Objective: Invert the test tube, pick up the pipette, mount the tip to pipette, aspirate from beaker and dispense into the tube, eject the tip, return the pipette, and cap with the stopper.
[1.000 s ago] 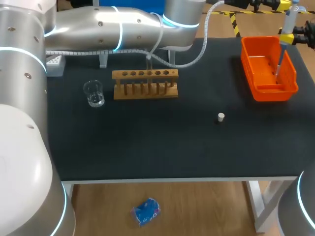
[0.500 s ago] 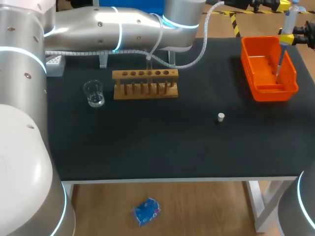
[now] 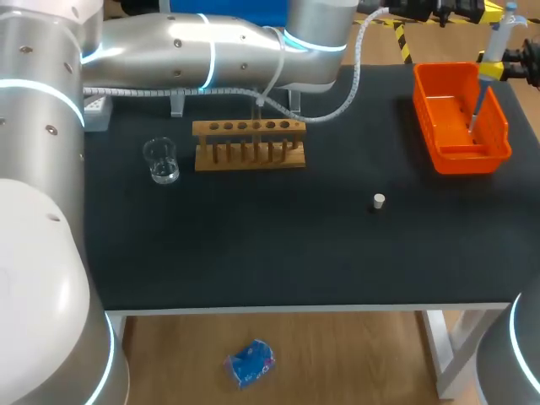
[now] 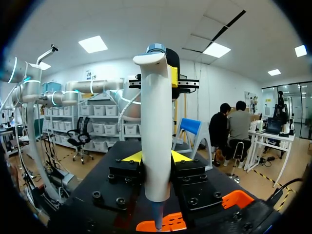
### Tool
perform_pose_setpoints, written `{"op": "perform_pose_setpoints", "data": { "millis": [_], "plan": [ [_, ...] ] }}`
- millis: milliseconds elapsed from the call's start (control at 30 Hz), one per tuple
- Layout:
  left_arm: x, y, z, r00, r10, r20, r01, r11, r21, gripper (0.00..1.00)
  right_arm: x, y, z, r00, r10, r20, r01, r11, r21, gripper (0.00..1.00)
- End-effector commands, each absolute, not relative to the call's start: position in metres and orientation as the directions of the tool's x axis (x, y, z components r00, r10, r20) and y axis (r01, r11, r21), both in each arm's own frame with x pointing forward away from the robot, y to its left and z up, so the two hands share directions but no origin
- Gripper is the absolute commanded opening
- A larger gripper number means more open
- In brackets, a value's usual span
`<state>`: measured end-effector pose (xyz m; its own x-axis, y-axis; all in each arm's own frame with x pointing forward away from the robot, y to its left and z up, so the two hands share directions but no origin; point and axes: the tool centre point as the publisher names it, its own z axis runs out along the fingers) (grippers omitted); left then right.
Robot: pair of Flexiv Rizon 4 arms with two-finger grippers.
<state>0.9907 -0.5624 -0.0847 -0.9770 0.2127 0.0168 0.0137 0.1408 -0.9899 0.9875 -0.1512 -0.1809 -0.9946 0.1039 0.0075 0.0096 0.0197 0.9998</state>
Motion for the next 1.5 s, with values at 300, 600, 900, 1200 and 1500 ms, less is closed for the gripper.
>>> {"op": "perform_pose_setpoints", "data": {
  "millis": [300,600,900,1200,1500],
  "plan": [
    [0.993,-0.556,-0.082,-0.981,0.196,-0.012,0.042,0.149,-0.988,0.00,0.989,-0.150,-0.172,-0.995,0.102,0.007,0.009,0.023,1.000,0.00],
    [0.996,-0.547,-0.058,-0.980,0.195,-0.035,0.080,0.230,-0.970,0.00,0.989,-0.150,-0.172,-0.995,0.102,0.007,0.009,0.023,1.000,0.00],
    [1.000,-0.547,-0.046,-0.977,0.209,-0.035,0.099,0.305,-0.947,0.00,0.989,-0.150,-0.172,-0.995,0.102,0.007,0.009,0.023,1.000,0.00],
    [0.998,-0.548,-0.050,-0.977,0.212,-0.016,0.089,0.340,-0.936,0.00,0.989,-0.150,-0.172,-0.995,0.102,0.007,0.009,0.023,1.000,0.00],
    [0.996,-0.548,-0.064,-0.980,0.201,0.009,0.060,0.336,-0.940,0.00,0.989,-0.150,-0.172,-0.995,0.102,0.007,0.009,0.023,1.000,0.00]
  ]
}}
